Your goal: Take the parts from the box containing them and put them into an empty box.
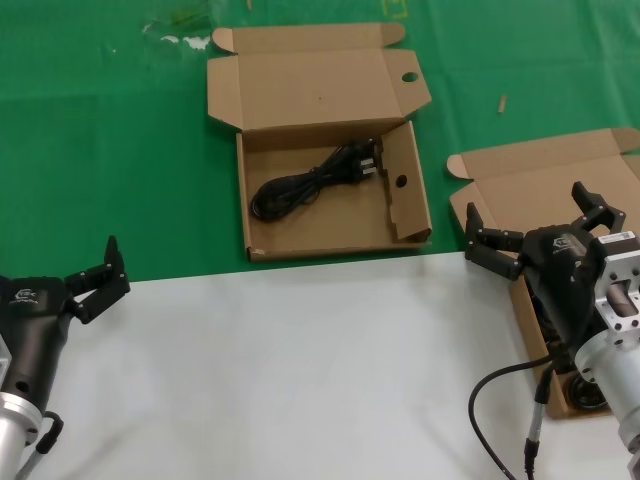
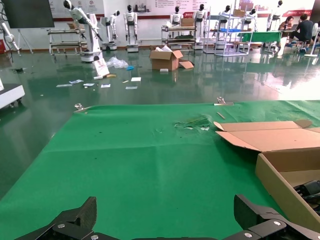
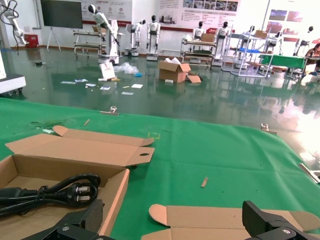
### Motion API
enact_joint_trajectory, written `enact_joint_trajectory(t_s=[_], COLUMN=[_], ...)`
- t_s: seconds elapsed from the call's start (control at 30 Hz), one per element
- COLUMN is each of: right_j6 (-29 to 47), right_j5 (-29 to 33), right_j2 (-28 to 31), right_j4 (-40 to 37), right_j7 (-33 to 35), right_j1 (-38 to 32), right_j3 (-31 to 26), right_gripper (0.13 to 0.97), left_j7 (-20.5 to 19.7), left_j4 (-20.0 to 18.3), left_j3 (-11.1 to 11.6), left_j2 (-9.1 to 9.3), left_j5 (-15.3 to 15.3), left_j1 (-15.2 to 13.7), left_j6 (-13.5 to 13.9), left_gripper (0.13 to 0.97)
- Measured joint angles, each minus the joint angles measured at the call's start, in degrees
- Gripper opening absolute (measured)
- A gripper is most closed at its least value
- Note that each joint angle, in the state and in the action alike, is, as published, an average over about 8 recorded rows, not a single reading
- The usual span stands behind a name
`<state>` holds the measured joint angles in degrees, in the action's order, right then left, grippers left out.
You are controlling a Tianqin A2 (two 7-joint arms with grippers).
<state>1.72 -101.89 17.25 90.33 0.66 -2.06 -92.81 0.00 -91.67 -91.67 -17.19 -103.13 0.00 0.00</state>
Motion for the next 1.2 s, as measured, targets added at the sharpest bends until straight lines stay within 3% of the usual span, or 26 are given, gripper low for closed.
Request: enact_joint_trajectory(t_s=[1.2], right_j6=[0.0], right_j5=[0.0], right_j2=[0.0], right_j4=[0.0], right_j7=[0.0], right_j1=[0.0], right_j3=[0.0], right_gripper=[0.966], left_j7=[0.0], left_j4=[0.0], left_j3=[0.0], left_j2=[0.00], left_j5=[0.0], left_j1=[0.0], left_j6=[0.0], left_gripper=[0.966])
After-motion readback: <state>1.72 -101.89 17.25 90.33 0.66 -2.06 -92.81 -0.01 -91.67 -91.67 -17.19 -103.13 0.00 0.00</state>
